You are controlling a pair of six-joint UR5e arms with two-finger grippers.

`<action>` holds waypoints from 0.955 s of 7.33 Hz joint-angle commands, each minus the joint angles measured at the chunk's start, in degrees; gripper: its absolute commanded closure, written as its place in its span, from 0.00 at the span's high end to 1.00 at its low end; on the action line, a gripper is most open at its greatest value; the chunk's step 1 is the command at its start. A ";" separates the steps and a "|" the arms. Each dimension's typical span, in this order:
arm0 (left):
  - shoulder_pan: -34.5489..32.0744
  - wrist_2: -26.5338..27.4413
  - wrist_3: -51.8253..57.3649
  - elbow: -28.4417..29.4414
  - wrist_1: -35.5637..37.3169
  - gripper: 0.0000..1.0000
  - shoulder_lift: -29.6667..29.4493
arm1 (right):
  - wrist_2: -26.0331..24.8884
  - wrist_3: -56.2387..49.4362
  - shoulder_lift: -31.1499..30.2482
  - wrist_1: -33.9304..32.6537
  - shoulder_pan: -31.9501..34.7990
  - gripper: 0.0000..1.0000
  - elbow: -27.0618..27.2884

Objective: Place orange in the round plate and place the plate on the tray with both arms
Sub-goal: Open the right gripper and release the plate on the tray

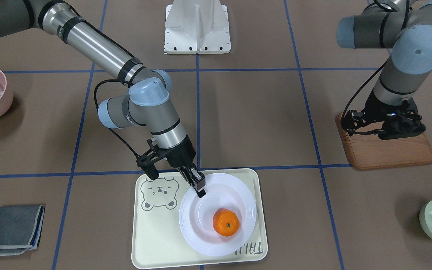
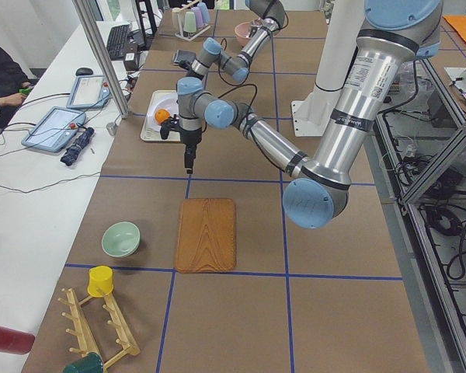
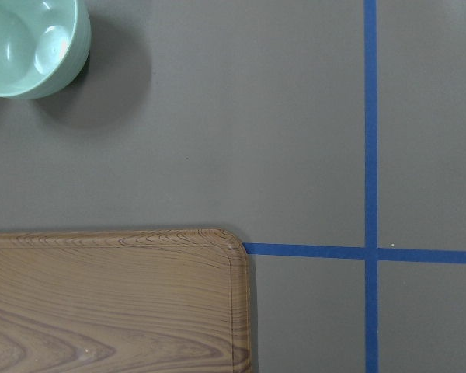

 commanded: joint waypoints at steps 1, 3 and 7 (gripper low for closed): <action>0.04 0.05 -0.03 0.00 0.00 0.99 -0.07 | 0.87 -0.10 0.26 0.07 -0.04 0.00 -1.83; 0.04 0.05 -0.03 0.00 0.00 0.99 -0.07 | 1.48 -1.76 -0.52 -0.02 0.40 0.57 -2.11; -0.31 -0.12 0.06 -0.53 0.17 0.99 -0.07 | 25.96 -36.77 -17.56 -30.03 8.56 1.00 24.11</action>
